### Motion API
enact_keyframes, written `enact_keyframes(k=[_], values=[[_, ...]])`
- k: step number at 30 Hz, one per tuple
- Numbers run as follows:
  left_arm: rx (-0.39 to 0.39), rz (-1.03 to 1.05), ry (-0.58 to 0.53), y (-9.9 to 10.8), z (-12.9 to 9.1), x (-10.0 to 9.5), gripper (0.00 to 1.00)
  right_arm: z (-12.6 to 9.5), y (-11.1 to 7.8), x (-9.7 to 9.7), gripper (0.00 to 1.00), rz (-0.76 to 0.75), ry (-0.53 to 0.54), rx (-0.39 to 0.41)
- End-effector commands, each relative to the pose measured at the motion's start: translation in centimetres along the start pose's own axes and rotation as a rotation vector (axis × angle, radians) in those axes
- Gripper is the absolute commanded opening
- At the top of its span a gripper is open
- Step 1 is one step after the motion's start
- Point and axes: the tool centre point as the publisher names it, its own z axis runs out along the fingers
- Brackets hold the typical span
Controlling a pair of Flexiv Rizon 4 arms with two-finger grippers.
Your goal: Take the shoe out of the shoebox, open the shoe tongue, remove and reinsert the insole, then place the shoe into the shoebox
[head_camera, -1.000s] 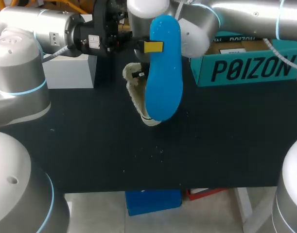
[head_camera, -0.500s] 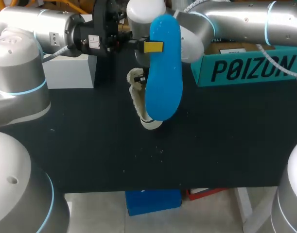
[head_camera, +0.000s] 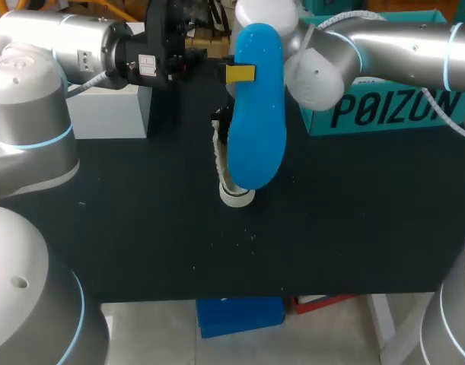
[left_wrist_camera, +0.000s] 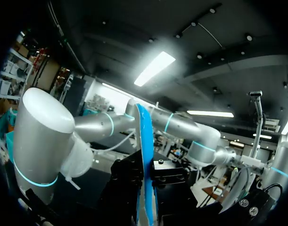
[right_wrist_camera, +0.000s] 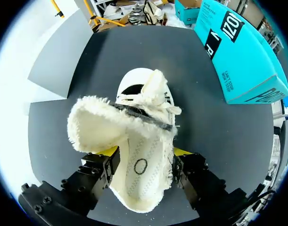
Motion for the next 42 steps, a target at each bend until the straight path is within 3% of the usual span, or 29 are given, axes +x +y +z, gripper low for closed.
enact_keyframes(k=[1, 2, 5, 16, 17, 20, 26, 27, 28, 29, 31, 32, 33, 42], values=[[-0.001, -0.001, -0.005, 0.0, 0.1, 0.0, 0.0, -3.7, -2.0, -1.6, 1.0, 0.018, 0.301, -0.134], [-0.001, -0.001, -0.005, 0.0, 0.1, 0.0, 0.0, -4.4, -2.1, -1.3, 1.0, 0.027, 0.428, -0.149], [-0.001, -0.001, -0.005, 0.0, 0.1, 0.0, 0.0, -6.0, -2.2, -0.6, 1.0, -0.073, 0.525, -0.146], [-0.001, -0.001, -0.005, 0.0, 0.1, 0.0, 0.0, -6.0, -2.2, -0.6, 1.0, -0.073, 0.525, -0.146], [-0.001, -0.001, -0.005, 0.0, 0.1, 0.0, 0.0, -6.7, -2.5, -1.2, 1.0, 0.017, 0.637, -0.121], [-0.001, -0.001, -0.005, 0.0, 0.1, 0.0, 0.0, -8.1, -2.4, -2.0, 1.0, 0.109, 0.787, -0.092], [-0.001, -0.001, -0.005, 0.0, 0.1, 0.0, 0.0, -9.5, -2.1, -2.6, 1.0, 0.182, 0.944, -0.062], [-0.011, 0.111, -0.013, 0.1, 0.3, 0.1, 0.0, -9.7, -2.0, -2.7, 1.0, 0.195, 0.973, -0.054], [-0.046, 0.196, -0.048, 0.4, 0.4, 0.1, 0.0, -9.9, -2.0, -2.7, 1.0, 0.205, 1.003, -0.05], [-0.139, 0.371, -0.129, 1.4, 0.7, -0.1, 0.0, -10.3, -2.0, -2.6, 1.0, 0.212, 1.042, -0.029], [-0.292, 0.602, -0.345, 4.4, 1.1, -1.1, 0.0, -10.5, -2.1, -2.5, 1.0, 0.214, 1.071, -0.013], [-0.299, 0.553, -0.329, 6.1, 1.2, -2.2, 0.0, -10.5, -2.1, -2.5, 1.0, 0.214, 1.071, -0.013], [-0.254, 0.453, -0.323, 7.7, 1.1, -3.4, 0.0, -10.5, -2.1, -2.5, 1.0, 0.214, 1.071, -0.013], [-0.254, 0.453, -0.323, 7.7, 1.1, -3.4, 0.0, -10.5, -2.1, -2.5, 1.0, 0.214, 1.071, -0.013]])
